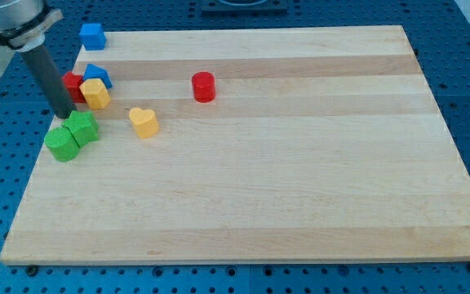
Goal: Place the green circle on top center of the board
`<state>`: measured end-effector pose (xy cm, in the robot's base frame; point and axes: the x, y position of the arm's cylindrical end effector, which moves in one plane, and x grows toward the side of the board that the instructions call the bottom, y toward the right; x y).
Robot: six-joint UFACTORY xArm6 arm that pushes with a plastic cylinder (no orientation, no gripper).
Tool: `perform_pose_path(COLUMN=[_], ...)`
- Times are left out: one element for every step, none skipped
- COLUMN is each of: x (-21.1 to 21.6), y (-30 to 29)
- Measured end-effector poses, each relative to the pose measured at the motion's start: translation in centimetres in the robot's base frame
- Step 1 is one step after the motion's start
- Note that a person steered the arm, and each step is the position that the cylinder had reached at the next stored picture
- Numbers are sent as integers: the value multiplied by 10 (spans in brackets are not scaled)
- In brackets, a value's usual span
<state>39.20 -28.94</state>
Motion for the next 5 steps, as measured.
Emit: perform_pose_path(x=[11,45,86,96,97], y=[-15,-12,18,59,102])
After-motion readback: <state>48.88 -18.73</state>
